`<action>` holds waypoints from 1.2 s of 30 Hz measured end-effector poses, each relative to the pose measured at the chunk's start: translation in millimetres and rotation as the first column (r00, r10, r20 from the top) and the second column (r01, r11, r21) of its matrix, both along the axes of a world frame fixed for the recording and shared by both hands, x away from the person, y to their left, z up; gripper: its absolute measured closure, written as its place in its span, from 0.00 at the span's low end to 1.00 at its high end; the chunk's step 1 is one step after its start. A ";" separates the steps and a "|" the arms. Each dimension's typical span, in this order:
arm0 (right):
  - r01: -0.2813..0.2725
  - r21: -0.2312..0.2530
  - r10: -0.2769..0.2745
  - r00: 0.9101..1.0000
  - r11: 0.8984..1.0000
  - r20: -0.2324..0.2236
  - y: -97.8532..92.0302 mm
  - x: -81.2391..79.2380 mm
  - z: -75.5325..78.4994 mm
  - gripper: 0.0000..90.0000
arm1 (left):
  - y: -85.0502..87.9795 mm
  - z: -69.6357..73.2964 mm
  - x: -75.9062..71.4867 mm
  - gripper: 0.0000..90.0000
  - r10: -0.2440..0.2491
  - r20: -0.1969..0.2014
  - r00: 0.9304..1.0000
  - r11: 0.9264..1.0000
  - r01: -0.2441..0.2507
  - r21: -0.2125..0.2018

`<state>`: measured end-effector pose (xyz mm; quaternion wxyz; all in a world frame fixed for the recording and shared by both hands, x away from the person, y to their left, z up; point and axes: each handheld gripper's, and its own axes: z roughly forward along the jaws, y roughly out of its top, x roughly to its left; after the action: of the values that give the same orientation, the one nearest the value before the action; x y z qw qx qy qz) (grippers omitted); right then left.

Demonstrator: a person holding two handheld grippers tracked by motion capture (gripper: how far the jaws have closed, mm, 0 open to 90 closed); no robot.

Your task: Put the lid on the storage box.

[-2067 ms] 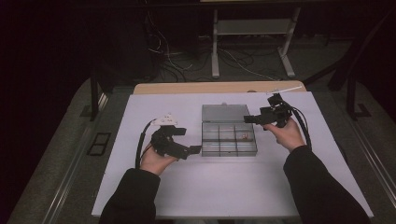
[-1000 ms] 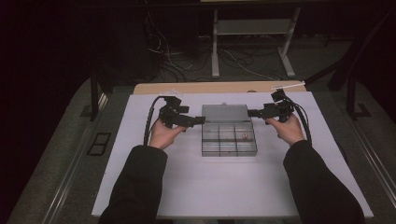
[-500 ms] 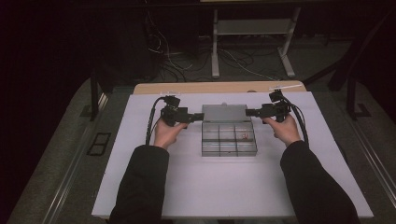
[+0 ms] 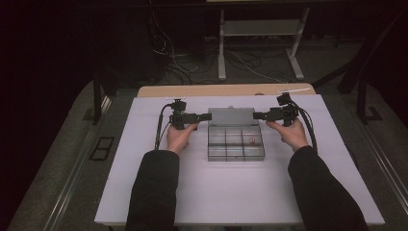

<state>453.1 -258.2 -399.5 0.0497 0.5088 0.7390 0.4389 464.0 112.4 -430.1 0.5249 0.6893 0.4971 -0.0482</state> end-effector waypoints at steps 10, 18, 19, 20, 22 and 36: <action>0.013 -0.008 -0.014 0.999 1.000 -0.029 5.3 4.7 -9.4 0.01 | -11.3 -12.9 3.7 0.08 0.018 -0.062 0.998 0.999 -0.020 -0.039; 0.016 -0.019 -0.017 0.999 1.000 -0.041 14.2 7.2 -16.6 0.09 | -15.2 -18.5 4.5 0.21 0.042 -0.080 0.996 0.999 -0.044 -0.023; 0.020 -0.018 -0.021 0.999 1.000 -0.046 14.8 7.1 -16.9 0.17 | -15.7 -19.2 4.4 0.23 0.043 -0.092 0.995 0.999 -0.045 -0.024; 0.021 -0.007 -0.021 0.999 1.000 -0.048 14.6 7.2 -17.5 0.18 | -16.0 -20.1 4.6 0.25 0.038 -0.102 0.994 0.999 -0.040 -0.016; 0.026 -0.016 -0.026 0.999 1.000 -0.047 15.4 7.7 -18.1 0.19 | -15.7 -20.3 4.3 0.30 0.043 -0.106 0.993 0.999 -0.043 -0.004; 0.047 -0.033 -0.049 0.997 0.998 -0.056 15.0 8.9 -21.1 0.45 | -17.2 -26.1 6.4 0.59 0.043 -0.128 0.991 0.999 -0.044 -0.007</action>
<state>462.0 -243.2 -420.6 0.0474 0.5379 0.7344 0.4112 470.4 95.2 -456.3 0.4963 0.6711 0.5445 -0.0831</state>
